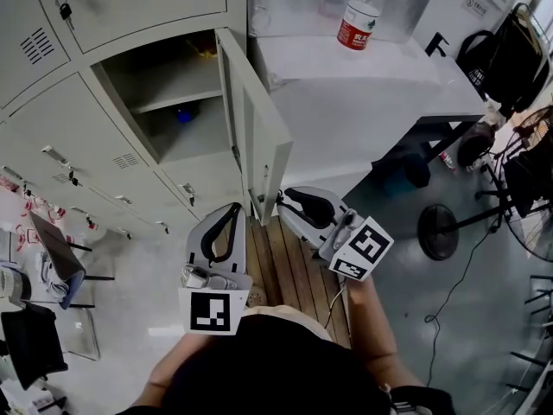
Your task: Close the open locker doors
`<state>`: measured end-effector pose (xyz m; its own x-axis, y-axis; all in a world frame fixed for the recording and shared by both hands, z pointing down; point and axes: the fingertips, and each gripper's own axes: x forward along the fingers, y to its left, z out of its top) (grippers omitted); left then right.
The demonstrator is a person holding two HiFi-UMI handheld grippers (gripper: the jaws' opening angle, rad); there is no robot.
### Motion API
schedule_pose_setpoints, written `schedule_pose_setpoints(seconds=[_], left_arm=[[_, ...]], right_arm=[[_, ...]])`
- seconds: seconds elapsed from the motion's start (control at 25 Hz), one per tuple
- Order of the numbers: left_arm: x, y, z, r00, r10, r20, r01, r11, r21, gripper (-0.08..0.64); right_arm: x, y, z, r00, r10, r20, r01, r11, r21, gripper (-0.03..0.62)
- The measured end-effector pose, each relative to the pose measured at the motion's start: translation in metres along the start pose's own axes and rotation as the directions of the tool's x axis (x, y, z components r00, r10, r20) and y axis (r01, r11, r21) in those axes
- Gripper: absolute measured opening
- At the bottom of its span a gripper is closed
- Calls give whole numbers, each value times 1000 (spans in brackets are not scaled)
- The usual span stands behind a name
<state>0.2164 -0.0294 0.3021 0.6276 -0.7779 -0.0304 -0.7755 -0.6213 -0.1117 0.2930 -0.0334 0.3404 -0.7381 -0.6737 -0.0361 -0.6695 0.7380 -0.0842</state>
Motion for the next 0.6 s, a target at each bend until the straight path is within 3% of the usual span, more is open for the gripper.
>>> schedule_pose_setpoints(seconds=[0.24, 0.6], left_arm=[[-4, 5, -1, 1000, 19, -19, -18, 1000, 21, 2], [-7, 12, -3, 999, 35, -39, -34, 999, 11, 2]], right_arm=[[13, -6, -17, 989, 143, -23, -142, 989, 40, 141], [25, -6, -28, 977, 211, -13, -209, 975, 72, 141]])
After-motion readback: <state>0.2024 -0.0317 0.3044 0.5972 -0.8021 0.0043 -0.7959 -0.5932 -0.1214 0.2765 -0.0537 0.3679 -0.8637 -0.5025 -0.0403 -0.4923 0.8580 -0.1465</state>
